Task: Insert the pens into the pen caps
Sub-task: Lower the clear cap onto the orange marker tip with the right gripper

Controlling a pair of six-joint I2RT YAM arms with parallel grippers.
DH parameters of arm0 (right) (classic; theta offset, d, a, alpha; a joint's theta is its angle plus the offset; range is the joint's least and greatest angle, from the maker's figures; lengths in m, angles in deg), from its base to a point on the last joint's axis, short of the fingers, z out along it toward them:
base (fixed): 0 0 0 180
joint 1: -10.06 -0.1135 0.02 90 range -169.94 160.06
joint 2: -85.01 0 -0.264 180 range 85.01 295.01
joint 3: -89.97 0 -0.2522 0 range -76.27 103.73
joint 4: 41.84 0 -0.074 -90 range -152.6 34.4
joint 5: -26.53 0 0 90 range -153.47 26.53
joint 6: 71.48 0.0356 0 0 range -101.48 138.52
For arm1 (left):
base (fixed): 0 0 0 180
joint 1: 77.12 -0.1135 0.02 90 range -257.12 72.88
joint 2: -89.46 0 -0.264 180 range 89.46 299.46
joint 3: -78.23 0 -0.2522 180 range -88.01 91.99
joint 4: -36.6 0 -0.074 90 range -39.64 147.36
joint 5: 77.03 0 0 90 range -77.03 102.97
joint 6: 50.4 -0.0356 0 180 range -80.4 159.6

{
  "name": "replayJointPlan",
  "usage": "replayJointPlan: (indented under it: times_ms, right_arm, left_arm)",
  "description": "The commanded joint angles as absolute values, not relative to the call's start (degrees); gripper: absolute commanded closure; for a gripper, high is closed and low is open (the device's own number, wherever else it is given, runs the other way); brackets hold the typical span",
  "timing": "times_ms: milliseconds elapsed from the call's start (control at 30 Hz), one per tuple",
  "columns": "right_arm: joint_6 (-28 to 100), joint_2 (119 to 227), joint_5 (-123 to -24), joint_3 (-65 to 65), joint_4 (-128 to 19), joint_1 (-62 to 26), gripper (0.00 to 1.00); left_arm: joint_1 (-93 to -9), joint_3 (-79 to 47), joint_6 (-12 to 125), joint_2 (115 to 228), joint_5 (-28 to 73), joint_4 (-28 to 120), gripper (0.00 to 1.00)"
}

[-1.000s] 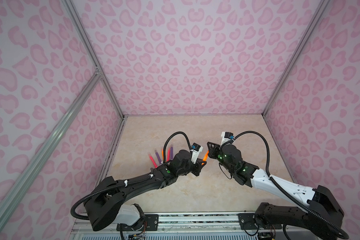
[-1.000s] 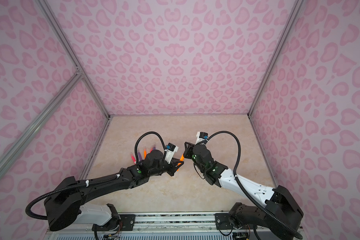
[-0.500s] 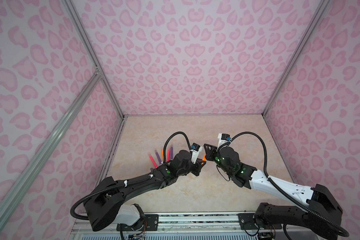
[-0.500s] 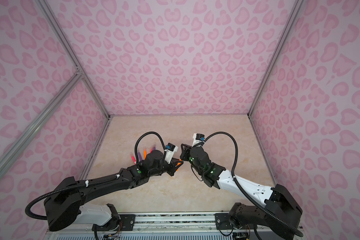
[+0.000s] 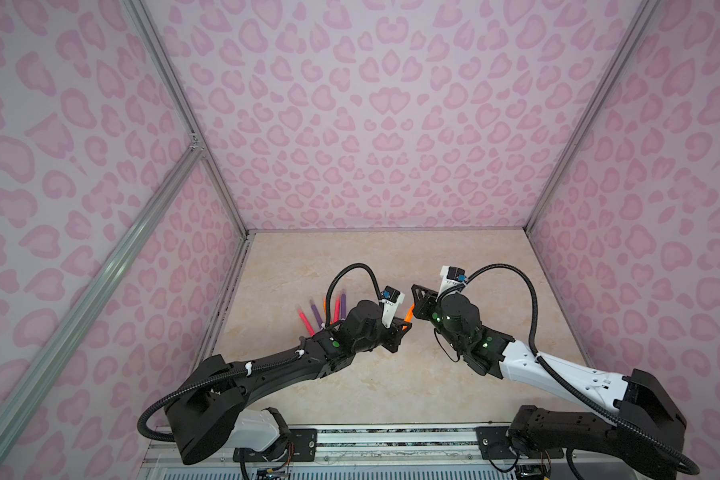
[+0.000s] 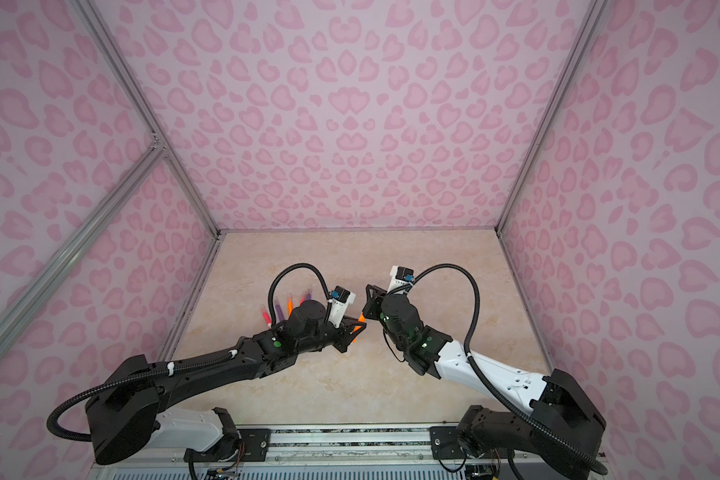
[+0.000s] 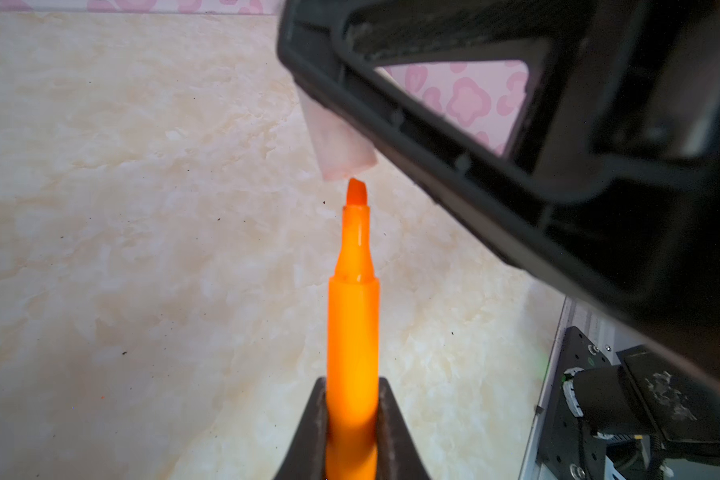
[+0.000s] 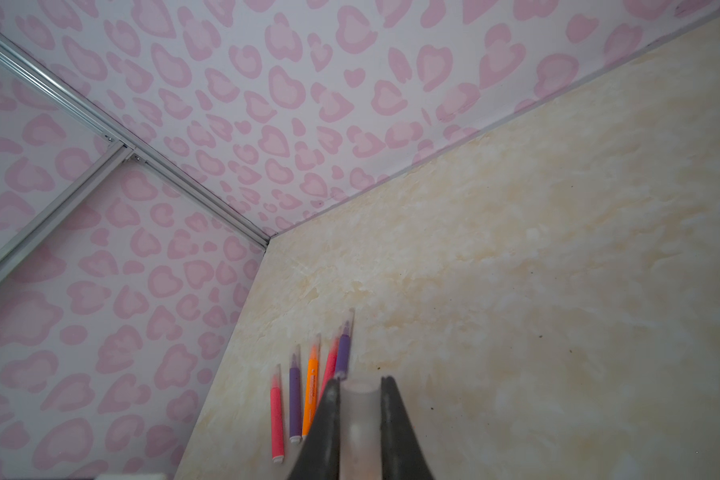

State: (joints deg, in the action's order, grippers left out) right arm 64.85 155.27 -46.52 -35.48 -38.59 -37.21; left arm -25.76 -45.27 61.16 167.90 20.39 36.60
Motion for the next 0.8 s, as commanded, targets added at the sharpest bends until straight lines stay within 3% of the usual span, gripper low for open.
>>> replayJointPlan:
  times_ms: [0, 767]
  right_arm:
    - [64.2, 155.8, -44.9, -35.6, -38.2, -37.2, 0.96]
    - [65.6, 156.5, -48.2, -35.7, -36.7, -38.2, 0.97]
  left_arm:
    - [-25.8, -44.8, 61.1, 168.1, 21.4, 34.5, 0.97]
    - [-26.1, -45.5, 62.2, 166.5, 17.0, 35.3, 0.97]
